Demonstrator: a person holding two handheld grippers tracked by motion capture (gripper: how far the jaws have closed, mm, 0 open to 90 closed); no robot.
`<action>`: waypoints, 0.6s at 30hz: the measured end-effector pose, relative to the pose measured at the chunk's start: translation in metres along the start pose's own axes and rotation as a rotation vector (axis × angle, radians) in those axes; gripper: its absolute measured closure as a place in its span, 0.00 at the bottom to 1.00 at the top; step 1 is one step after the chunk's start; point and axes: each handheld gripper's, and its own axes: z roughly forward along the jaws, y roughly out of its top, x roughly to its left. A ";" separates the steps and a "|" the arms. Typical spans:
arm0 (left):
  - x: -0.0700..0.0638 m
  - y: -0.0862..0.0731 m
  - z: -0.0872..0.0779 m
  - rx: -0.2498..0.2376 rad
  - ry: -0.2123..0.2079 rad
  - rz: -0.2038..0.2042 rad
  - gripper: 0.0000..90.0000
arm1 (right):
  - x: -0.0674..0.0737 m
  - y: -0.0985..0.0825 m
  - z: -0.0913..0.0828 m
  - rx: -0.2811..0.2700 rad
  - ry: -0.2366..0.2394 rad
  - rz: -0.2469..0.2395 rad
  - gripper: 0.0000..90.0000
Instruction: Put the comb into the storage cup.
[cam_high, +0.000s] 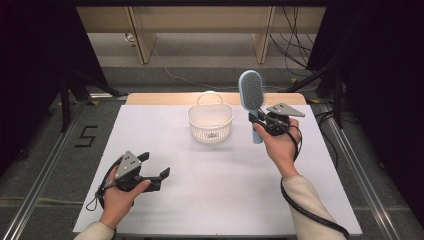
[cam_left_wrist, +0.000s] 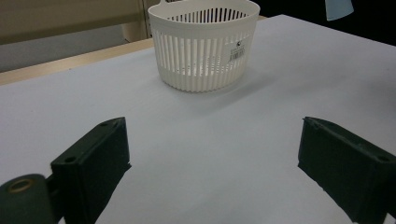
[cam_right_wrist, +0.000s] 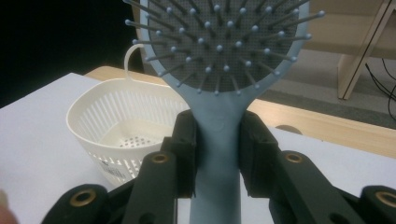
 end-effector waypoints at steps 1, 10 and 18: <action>0.000 0.000 0.000 -0.001 -0.001 -0.001 0.09 | 0.000 0.000 0.000 0.000 0.000 -0.003 0.78; -0.001 0.000 0.000 -0.001 -0.001 -0.003 0.09 | 0.004 0.004 0.004 -0.012 0.000 -0.008 0.78; 0.000 0.000 0.000 0.000 -0.002 -0.003 0.09 | 0.009 0.007 0.009 -0.020 0.011 -0.004 0.78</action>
